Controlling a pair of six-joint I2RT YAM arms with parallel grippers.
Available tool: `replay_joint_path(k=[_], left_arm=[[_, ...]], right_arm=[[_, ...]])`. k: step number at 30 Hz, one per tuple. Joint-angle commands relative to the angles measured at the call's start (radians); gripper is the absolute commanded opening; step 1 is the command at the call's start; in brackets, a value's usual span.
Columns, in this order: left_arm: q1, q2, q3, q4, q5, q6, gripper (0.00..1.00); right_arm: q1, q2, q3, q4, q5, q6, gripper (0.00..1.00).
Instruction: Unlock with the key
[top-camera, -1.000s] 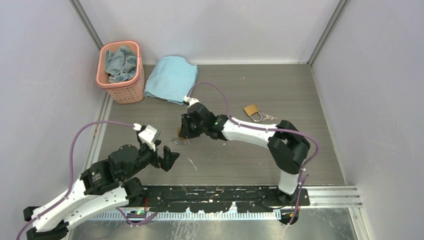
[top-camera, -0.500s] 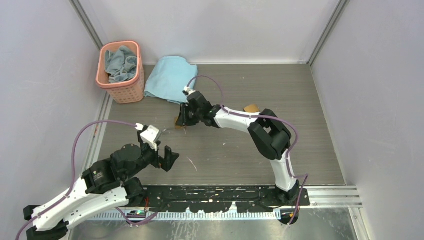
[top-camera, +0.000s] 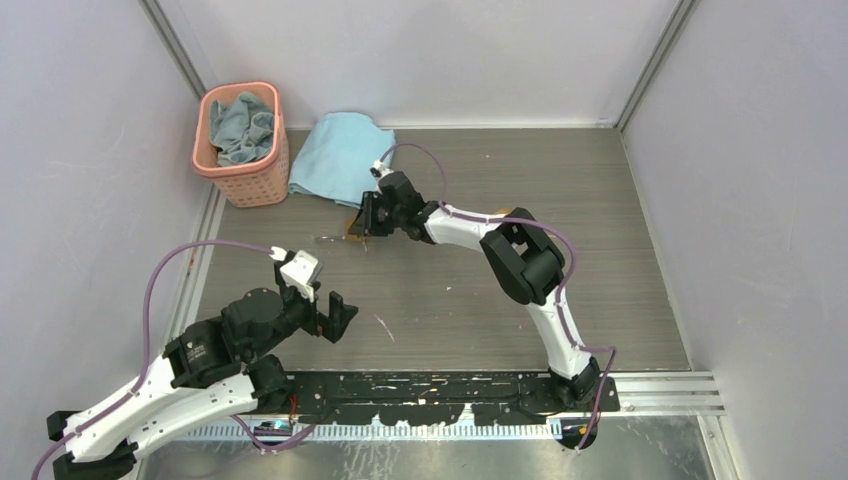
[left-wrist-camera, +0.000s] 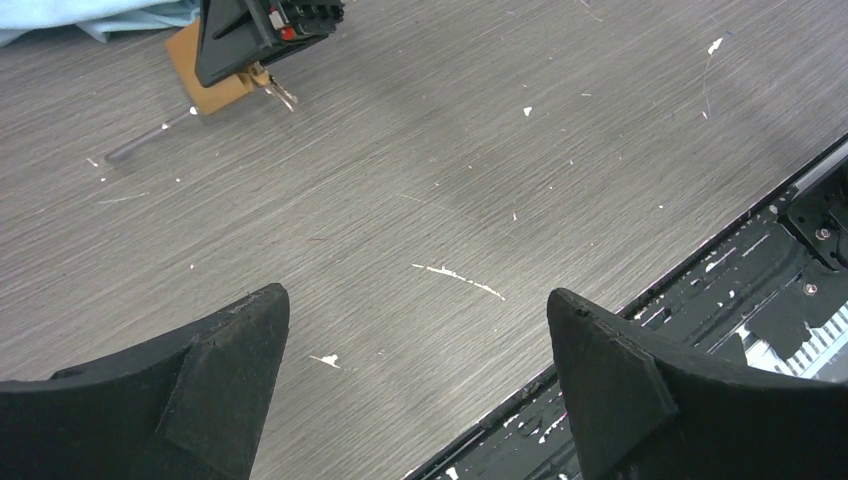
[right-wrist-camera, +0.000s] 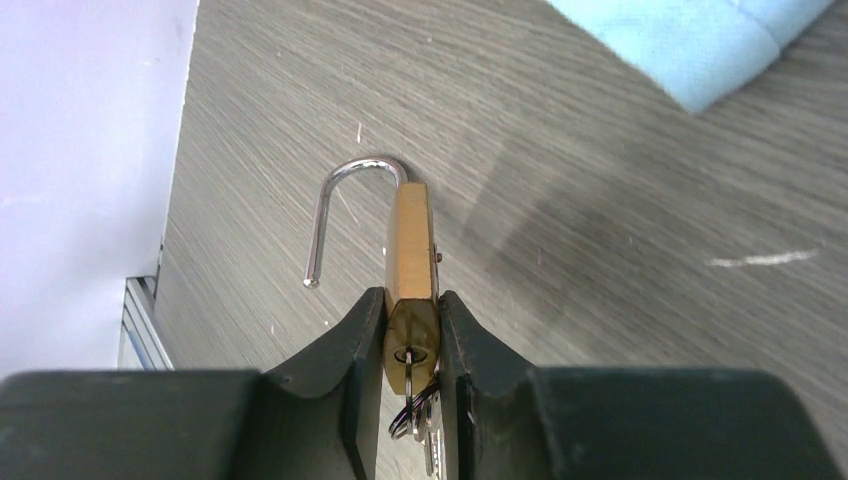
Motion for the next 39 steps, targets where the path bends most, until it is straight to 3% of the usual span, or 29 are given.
replay_joint_path(k=[1, 9, 18, 28, 39], left_arm=[[-0.004, 0.0, 0.001, 0.017, -0.025, -0.003, 1.0], [-0.003, -0.001, 0.003, 0.013, -0.034, -0.005, 1.0], [-0.002, 0.001, 0.004, 0.009, -0.044, -0.009, 1.0], [0.005, 0.013, 0.025, -0.012, -0.068, -0.04, 1.0], [0.015, 0.084, 0.102, -0.129, -0.124, -0.161, 1.0]], right_arm=[[-0.015, 0.044, 0.094, 0.079, -0.009, 0.021, 0.08], [-0.049, 0.11, 0.155, 0.077, -0.03, 0.017, 0.39], [-0.084, 0.081, 0.144, 0.037, -0.012, -0.028, 0.66], [-0.141, -0.114, 0.073, -0.112, 0.081, -0.179, 0.82], [-0.144, -0.389, -0.108, -0.351, 0.464, -0.316, 0.96]])
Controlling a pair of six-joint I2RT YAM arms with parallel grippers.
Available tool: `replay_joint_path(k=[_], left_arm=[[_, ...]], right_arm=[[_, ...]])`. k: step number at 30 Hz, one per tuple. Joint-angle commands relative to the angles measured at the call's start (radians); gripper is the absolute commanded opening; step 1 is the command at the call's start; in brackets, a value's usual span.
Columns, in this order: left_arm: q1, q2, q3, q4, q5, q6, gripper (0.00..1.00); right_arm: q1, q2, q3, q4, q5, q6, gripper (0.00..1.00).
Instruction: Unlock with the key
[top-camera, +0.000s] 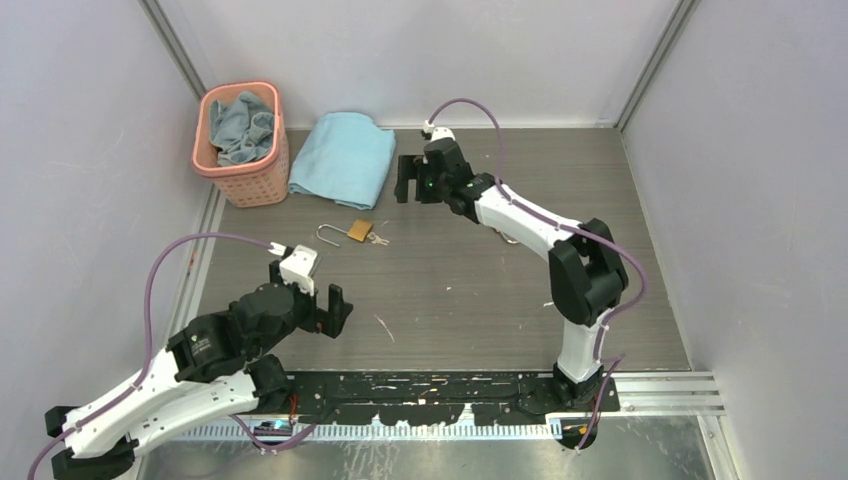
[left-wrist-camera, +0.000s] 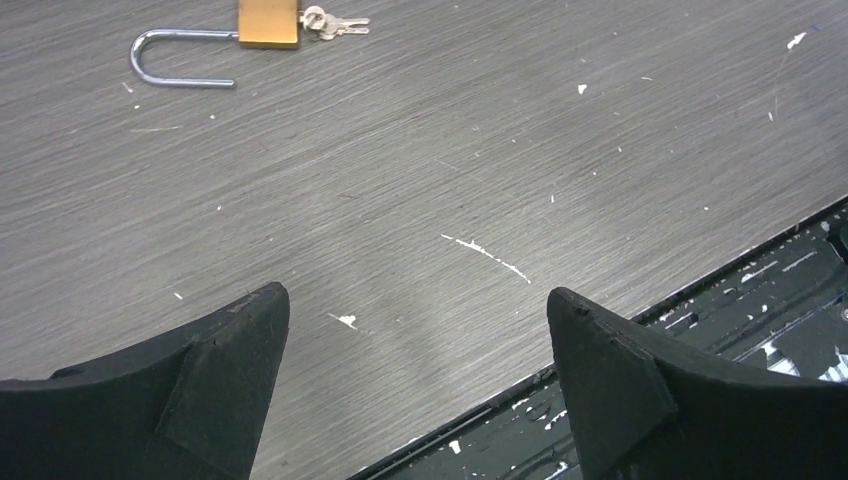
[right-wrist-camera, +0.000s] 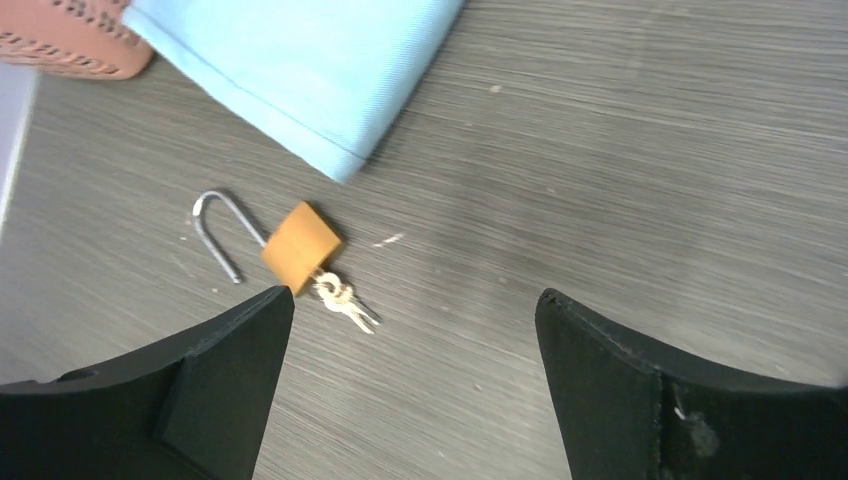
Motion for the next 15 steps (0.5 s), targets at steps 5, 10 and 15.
replay_joint_path(k=[5, 10, 15], left_arm=[[0.01, 0.064, 0.111, -0.097, -0.07, -0.109, 1.0], [0.015, 0.08, 0.127, -0.108, -0.032, -0.112, 1.0], [0.016, 0.083, 0.126, -0.134, -0.035, -0.141, 1.0]], right_arm=[[-0.006, -0.154, -0.097, -0.227, 0.356, -0.085, 1.0], [-0.076, -0.202, -0.152, -0.305, 0.375, -0.083, 1.0], [-0.159, -0.209, -0.171, -0.361, 0.366, -0.089, 1.0]])
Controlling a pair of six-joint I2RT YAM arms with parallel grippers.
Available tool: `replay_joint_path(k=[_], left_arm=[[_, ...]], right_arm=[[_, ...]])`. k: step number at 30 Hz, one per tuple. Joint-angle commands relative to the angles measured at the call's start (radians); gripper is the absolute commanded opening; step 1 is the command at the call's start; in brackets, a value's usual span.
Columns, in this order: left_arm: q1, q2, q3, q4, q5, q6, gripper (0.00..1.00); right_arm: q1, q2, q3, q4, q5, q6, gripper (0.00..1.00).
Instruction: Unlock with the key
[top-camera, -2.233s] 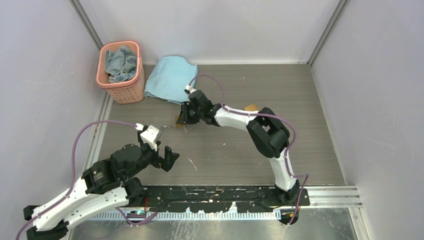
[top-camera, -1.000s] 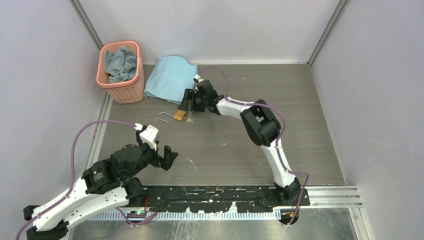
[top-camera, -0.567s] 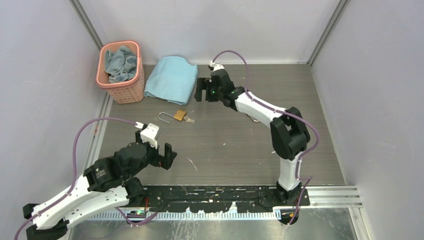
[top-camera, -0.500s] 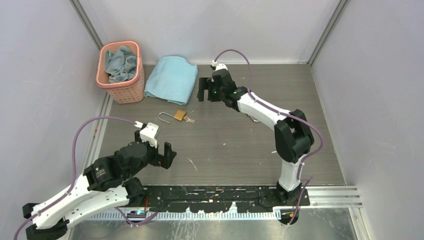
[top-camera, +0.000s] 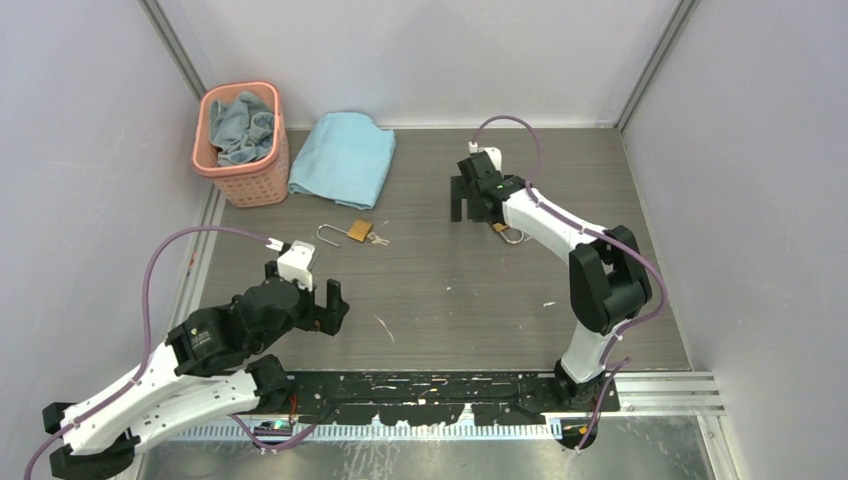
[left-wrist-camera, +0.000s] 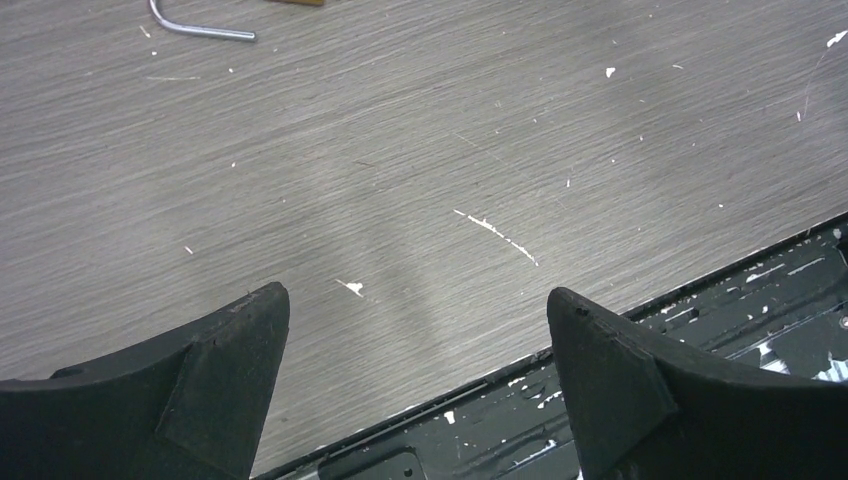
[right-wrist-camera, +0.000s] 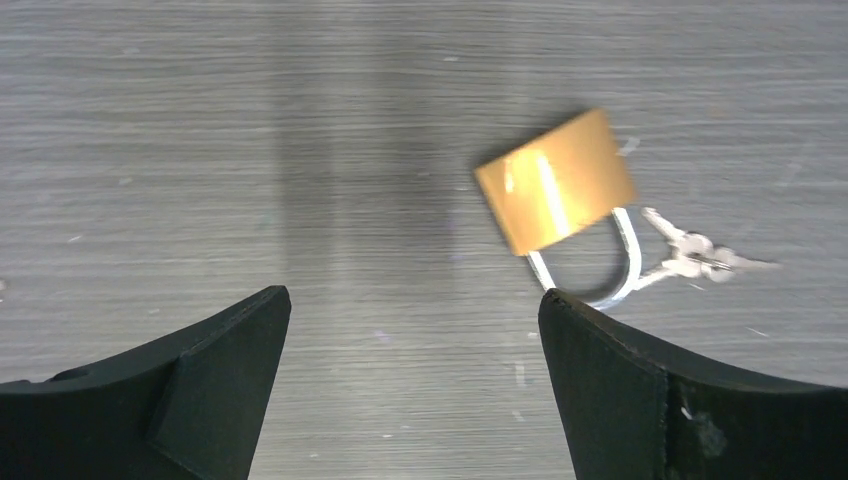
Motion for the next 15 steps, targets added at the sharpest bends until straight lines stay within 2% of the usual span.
replay_joint_path(k=[1, 9, 15], left_arm=[[0.005, 0.004, 0.045, -0.025, -0.022, -0.054, 1.0], [0.005, -0.019, 0.005, 0.005, -0.02, -0.058, 1.0], [0.005, 0.004, 0.005, -0.003, -0.009, -0.048, 1.0]], right_arm=[[-0.072, -0.068, -0.003, -0.051, 0.035, -0.015, 1.0], [-0.21, 0.004, 0.035, -0.066, -0.077, -0.001, 1.0], [-0.287, 0.071, 0.053, 0.0, -0.212, 0.035, 1.0]])
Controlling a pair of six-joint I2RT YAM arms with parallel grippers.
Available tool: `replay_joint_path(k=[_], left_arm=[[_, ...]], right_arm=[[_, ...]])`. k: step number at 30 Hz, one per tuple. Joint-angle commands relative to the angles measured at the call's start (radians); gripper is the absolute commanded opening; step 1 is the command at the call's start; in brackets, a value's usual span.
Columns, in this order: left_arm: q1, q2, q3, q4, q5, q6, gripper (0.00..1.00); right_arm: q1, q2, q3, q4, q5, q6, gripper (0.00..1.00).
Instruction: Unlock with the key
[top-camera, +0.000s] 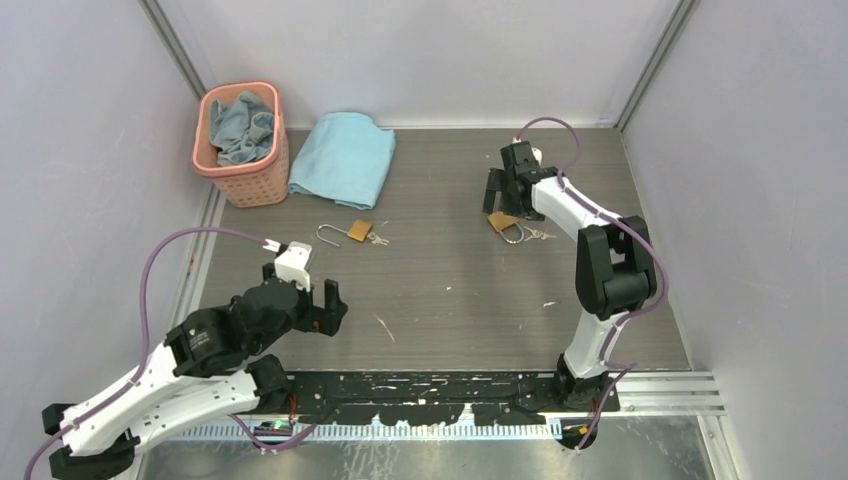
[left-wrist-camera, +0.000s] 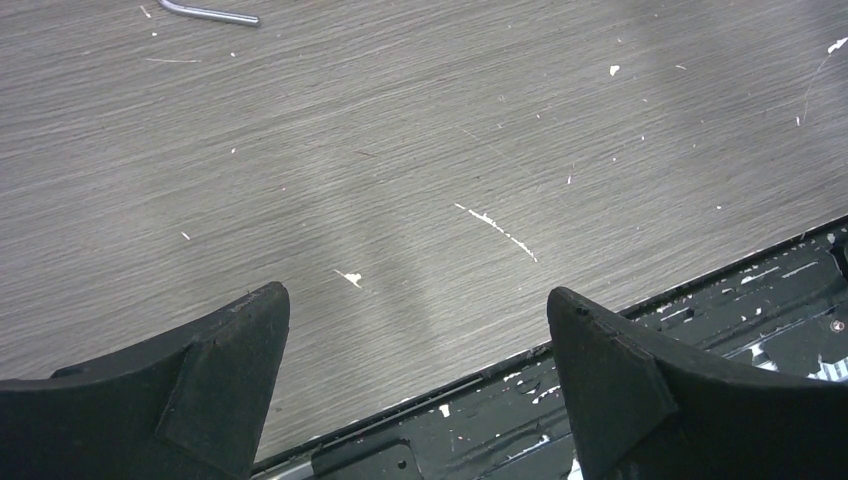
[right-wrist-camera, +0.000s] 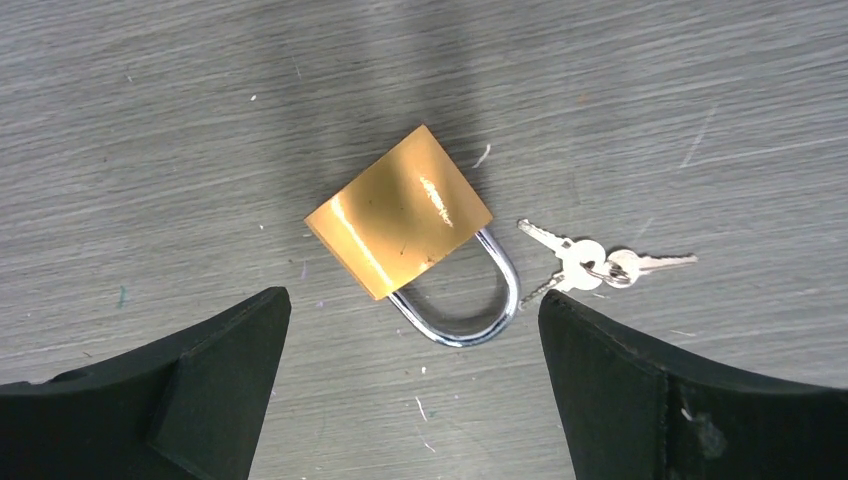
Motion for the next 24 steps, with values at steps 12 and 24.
replay_joint_path(k=[12, 24], left_arm=[[0.004, 0.031, 0.008, 0.017, -0.003, 0.005, 1.0], [0.006, 0.018, 0.007, 0.017, -0.002, 0.012, 1.0]], right_arm=[[-0.1, 0.172, 0.074, 0.14, -0.189, 0.031, 0.99], [-0.076, 0.084, -0.11, 0.224, -0.338, 0.146, 0.97]])
